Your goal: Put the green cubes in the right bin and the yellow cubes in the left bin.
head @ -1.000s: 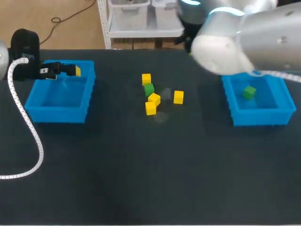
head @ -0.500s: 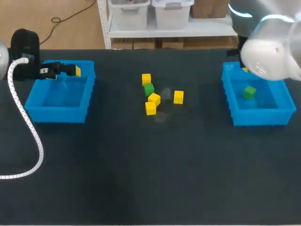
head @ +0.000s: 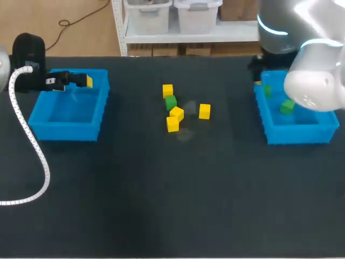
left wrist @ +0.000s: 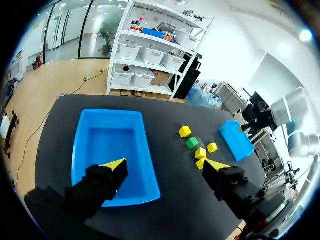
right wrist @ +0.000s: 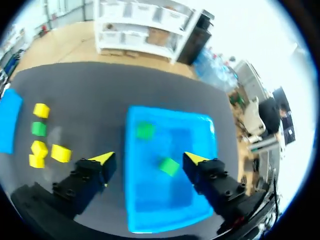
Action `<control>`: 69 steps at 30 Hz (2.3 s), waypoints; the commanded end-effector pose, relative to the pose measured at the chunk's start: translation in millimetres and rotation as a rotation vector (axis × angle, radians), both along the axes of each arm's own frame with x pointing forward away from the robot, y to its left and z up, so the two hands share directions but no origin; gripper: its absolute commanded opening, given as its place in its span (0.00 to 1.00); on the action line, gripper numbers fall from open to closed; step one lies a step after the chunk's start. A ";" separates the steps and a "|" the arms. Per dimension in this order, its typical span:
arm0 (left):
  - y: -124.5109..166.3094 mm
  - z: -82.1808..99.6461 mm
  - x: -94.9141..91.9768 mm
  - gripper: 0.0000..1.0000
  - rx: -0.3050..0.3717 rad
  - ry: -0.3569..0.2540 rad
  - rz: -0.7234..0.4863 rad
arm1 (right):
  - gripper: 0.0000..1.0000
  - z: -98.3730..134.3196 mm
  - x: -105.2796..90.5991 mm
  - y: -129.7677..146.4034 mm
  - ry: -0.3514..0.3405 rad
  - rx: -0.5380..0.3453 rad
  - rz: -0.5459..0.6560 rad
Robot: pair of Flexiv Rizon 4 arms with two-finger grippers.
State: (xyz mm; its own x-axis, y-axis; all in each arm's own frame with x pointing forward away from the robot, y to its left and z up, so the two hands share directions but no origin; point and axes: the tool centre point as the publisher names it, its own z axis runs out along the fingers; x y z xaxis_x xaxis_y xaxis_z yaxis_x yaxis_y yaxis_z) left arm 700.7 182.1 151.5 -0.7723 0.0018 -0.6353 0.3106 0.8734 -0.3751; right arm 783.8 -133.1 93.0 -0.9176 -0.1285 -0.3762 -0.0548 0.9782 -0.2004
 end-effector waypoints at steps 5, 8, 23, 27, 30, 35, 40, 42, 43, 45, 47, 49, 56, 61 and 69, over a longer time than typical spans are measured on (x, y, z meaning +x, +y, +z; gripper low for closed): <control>2.1 -1.5 -0.4 1.00 -0.010 -0.007 -0.006 | 1.00 7.8 14.6 92.6 -0.071 0.055 0.167; 2.1 -1.5 -0.4 1.00 -0.010 -0.007 -0.006 | 1.00 6.6 17.3 128.7 -0.066 0.074 0.232; 2.1 -1.5 -0.4 1.00 -0.010 -0.007 -0.006 | 1.00 -39.5 8.5 218.9 0.088 0.103 0.362; 2.1 -1.5 -0.4 1.00 -0.010 -0.007 -0.006 | 1.00 -48.5 6.5 230.0 0.117 0.096 0.385; 2.1 -1.5 -0.4 1.00 -0.010 -0.007 -0.006 | 1.00 -53.4 6.3 236.0 0.129 0.090 0.397; 2.1 -1.5 -0.4 1.00 -0.010 -0.007 -0.006 | 1.00 -58.8 6.0 241.3 0.140 0.085 0.404; 2.1 -1.5 -0.4 1.00 -0.010 -0.007 -0.006 | 1.00 -68.3 4.8 244.7 0.152 0.080 0.404; 2.1 -1.5 -0.4 1.00 -0.010 -0.007 -0.006 | 1.00 -72.8 4.6 245.3 0.161 0.076 0.402; 2.1 -1.5 -0.4 1.00 -0.010 -0.007 -0.006 | 1.00 -74.9 4.5 245.6 0.165 0.076 0.401; 2.1 -1.5 -0.4 1.00 -0.010 -0.007 -0.006 | 1.00 -77.7 4.3 246.2 0.171 0.076 0.399; 2.1 -1.5 -0.4 1.00 -0.010 -0.007 -0.006 | 1.00 -79.0 4.0 246.8 0.172 0.082 0.396; 2.1 -1.5 -0.4 1.00 -0.010 -0.007 -0.006 | 1.00 -80.0 3.2 248.4 0.173 0.087 0.398; 2.1 -1.5 -0.4 1.00 -0.010 -0.007 -0.006 | 1.00 -83.4 3.9 255.1 0.177 0.097 0.400; 2.1 -1.5 -0.4 1.00 -0.010 -0.007 -0.006 | 1.00 -87.7 5.9 256.8 0.180 0.103 0.392; 2.1 -1.5 -0.4 1.00 -0.010 -0.007 -0.006 | 0.80 -95.3 8.5 255.9 0.183 0.103 0.367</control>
State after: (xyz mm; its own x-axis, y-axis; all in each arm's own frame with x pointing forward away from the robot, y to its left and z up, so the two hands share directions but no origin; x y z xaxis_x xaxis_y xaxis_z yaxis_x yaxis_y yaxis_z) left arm 700.7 182.1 151.5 -0.7723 0.0017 -0.6353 0.3106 0.8734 -0.3751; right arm 791.0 122.2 -0.7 -0.8698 -0.4314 -0.2395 -0.4313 0.9005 -0.0557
